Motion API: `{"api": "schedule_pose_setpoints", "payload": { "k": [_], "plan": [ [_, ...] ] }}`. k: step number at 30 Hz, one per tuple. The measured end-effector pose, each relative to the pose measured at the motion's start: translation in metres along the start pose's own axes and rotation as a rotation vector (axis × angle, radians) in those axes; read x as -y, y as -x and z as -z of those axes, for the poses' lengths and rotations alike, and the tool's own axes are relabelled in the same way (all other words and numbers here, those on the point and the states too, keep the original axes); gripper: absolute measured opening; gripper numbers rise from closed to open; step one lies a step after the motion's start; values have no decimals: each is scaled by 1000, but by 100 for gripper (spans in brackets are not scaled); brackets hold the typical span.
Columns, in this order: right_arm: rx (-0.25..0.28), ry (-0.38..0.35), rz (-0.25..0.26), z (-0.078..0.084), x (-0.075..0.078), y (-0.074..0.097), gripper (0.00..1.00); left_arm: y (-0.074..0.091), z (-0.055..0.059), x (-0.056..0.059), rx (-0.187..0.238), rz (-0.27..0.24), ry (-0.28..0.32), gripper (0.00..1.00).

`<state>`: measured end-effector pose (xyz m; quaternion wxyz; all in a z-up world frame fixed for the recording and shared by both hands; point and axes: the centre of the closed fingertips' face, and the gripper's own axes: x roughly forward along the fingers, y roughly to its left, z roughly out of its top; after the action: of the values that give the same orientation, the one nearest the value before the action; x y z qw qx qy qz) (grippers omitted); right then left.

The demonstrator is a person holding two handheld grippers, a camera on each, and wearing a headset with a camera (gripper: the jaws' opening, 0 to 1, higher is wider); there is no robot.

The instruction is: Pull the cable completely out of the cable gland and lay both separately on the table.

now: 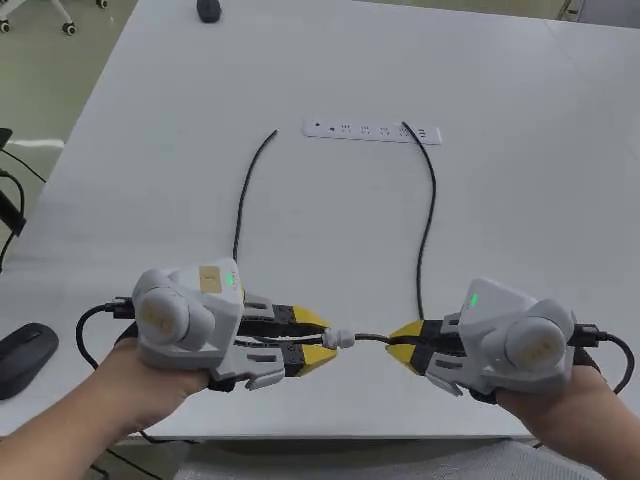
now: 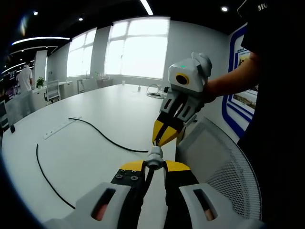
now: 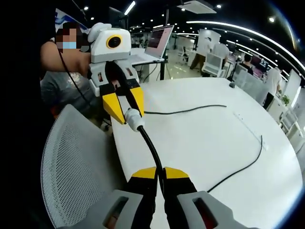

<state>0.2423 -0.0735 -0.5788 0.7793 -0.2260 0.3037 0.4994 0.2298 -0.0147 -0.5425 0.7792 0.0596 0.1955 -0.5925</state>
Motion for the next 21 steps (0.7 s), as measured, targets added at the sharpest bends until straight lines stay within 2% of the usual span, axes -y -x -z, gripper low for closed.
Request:
{"api": "schedule_pose_setpoints", "payload": {
  "k": [8,21],
  "plan": [
    [-15,-70,24,20,8,3,0,-2,3,4,-5,-6,8,16],
    [-57,-147,36,46,18,3,0,-11,5,8,-17,-10,24,16]
  ]
}}
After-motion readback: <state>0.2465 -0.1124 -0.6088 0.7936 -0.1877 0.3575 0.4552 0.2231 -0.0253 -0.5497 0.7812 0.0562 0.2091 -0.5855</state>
